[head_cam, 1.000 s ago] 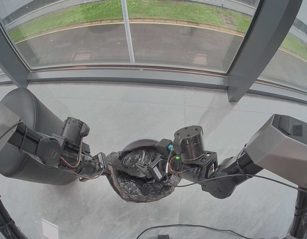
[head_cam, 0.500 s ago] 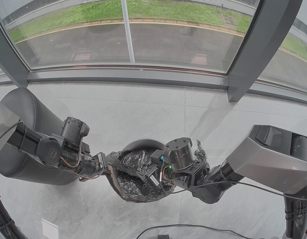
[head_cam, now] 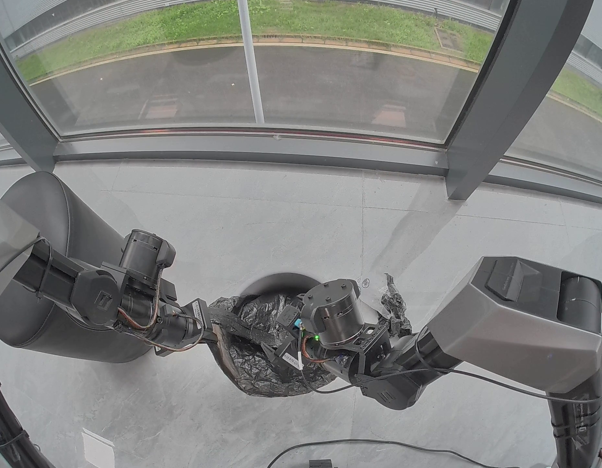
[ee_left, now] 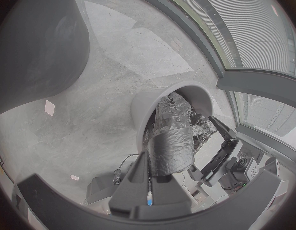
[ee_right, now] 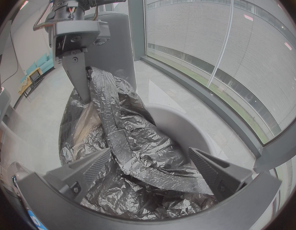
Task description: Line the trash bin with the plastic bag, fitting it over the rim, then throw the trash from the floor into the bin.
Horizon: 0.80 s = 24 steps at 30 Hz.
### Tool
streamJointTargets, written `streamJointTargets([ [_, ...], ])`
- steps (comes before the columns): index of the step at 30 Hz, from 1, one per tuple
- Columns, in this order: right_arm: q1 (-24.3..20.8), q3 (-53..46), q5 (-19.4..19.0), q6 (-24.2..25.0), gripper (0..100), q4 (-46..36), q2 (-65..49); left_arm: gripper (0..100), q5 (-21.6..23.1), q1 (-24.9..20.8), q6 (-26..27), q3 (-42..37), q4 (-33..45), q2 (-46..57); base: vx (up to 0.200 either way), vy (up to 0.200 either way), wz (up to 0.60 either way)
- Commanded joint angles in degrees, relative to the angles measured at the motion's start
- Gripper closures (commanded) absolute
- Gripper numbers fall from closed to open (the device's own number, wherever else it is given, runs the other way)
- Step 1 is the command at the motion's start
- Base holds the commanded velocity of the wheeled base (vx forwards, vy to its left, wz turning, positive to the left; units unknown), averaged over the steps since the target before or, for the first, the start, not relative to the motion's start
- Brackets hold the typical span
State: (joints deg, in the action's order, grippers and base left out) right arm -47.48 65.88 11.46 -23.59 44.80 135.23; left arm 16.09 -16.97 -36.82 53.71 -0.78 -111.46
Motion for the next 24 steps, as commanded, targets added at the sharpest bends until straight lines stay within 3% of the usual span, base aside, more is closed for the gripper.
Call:
streamJointTargets([
  [1, -1.3, 1.6, 1.0, -0.1, 0, 0.0, 1.7, 100, 0.0, 0.0, -0.1, 0.0, 0.0, 0.0, 0.000, 0.000, 0.00],
  [15, -2.0, 2.3, 1.5, -1.2, 0, 0.1, 5.2, 100, 0.0, 0.0, -0.1, 0.0, 0.0, 0.0, 0.000, 0.000, 0.00],
  [24, -0.3, 8.2, 3.0, -1.1, 0, 0.1, 9.9, 100, 0.0, 0.0, -0.1, -0.2, 0.0, 0.0, 0.000, 0.000, 0.00],
])
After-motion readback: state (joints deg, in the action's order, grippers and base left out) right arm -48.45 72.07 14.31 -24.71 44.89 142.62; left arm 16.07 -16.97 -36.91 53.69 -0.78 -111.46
